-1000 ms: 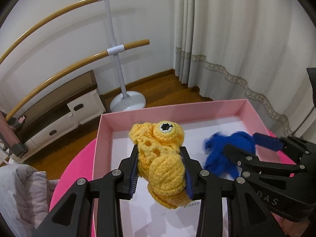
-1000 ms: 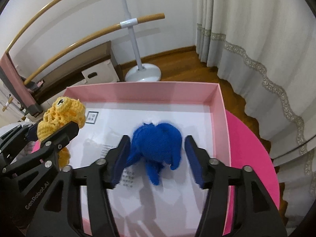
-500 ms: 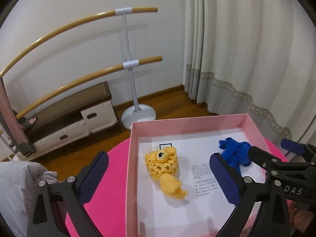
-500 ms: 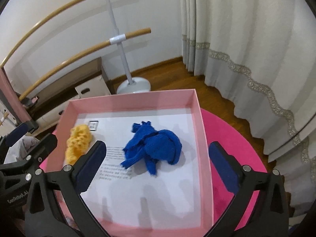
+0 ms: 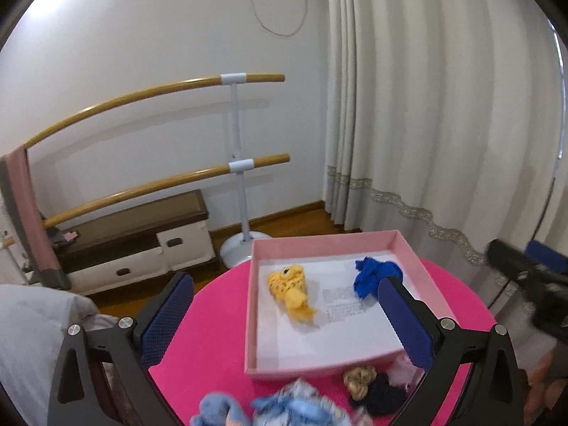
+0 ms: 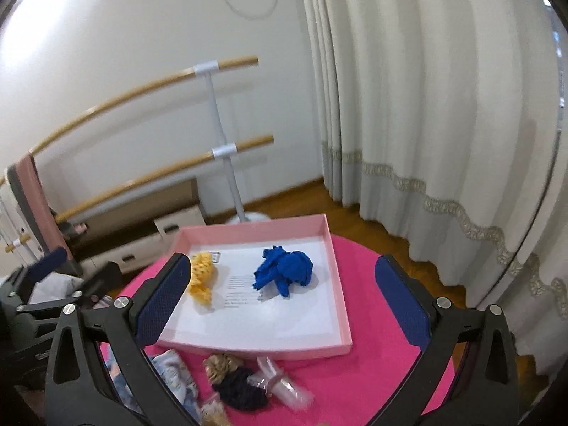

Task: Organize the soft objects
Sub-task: 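Withdraw both tools and approach the light-blue towel with the left gripper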

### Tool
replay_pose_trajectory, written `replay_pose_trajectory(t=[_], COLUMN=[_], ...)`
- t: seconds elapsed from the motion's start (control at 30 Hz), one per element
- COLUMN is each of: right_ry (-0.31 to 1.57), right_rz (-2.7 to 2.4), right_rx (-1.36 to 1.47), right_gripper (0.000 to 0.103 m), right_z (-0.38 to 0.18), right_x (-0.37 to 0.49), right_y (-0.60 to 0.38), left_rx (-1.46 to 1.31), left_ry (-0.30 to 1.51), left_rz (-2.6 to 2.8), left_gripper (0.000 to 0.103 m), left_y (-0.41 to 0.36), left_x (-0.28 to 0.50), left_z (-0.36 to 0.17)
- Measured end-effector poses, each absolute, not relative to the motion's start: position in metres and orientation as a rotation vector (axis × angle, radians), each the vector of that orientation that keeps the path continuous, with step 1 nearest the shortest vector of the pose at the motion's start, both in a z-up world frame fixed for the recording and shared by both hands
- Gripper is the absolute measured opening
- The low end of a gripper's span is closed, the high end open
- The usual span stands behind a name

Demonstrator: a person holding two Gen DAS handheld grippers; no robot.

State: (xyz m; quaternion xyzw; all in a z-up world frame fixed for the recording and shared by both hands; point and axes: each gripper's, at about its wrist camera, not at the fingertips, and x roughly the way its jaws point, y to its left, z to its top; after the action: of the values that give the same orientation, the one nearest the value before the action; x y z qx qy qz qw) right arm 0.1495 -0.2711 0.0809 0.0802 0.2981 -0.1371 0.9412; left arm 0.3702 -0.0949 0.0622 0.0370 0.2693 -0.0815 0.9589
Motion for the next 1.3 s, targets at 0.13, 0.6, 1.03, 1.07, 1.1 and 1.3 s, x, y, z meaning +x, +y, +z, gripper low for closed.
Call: replay_pose_trajectory(t=[0.13, 0.6, 1.03, 1.07, 1.1, 1.3], right_ry=[0.604, 0.618, 0.649, 0.654, 0.661, 0.687], right_rz=[-0.255, -0.217, -0.314, -0.317, -0.316, -0.298], right_rx=[0.172, 0.102, 0.086, 0.080, 0.075, 0.067], right_gripper=[0.103, 0.103, 0.103, 0.103, 0.103, 0.103], right_z=[0.080, 0.075, 0.068, 0.067, 0.066, 0.059], right_x=[0.120, 0.068, 0.026, 0.025, 0.026, 0.033], right_y=[-0.266, -0.250, -0.219, -0.218, -0.218, -0.218], left_rx=[0.075, 0.060, 0.060, 0.051, 0.042, 0.012], left_ry=[0.547, 0.571, 0.569, 0.574, 0.582, 0.635], left_rz=[-0.112, 0.015, -0.110, -0.109, -0.107, -0.075], left_gripper=[0.103, 0.103, 0.103, 0.103, 0.103, 0.103], left_y=[-0.095, -0.120, -0.092, -0.085, -0.080, -0.054], left_x=[0.334, 0.203, 0.156, 0.156, 0.153, 0.152], left_z=[0.054, 0.046, 0.061, 0.062, 0.060, 0.052])
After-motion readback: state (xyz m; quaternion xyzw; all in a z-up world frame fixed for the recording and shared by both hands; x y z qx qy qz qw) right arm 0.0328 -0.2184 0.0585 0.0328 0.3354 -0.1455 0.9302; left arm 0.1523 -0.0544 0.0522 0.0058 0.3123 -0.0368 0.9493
